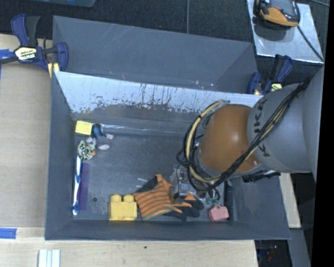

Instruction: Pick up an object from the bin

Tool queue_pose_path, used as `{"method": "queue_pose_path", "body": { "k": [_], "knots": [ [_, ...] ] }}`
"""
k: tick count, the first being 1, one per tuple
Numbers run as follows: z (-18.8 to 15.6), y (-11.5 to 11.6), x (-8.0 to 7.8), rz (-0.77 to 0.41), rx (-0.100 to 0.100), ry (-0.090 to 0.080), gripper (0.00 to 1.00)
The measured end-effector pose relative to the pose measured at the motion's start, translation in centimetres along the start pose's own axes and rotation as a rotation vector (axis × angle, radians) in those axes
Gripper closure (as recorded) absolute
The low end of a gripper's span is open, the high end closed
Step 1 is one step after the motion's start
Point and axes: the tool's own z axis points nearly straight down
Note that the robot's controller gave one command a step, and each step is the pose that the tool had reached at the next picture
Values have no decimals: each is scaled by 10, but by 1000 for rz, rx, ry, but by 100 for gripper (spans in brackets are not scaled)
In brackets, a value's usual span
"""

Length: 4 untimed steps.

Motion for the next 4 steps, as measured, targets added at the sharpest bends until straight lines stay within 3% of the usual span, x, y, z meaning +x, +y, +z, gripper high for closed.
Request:
{"method": "queue_pose_path", "body": {
  "k": [1,2,3,4],
  "knots": [
    [-13,0,1,-1,0,2,100],
    [-57,0,2,-1,0,8,100],
    [-78,-1,-1,-2,0,-2,100],
    [-92,-1,1,-2,0,8,100]
  ]
}}
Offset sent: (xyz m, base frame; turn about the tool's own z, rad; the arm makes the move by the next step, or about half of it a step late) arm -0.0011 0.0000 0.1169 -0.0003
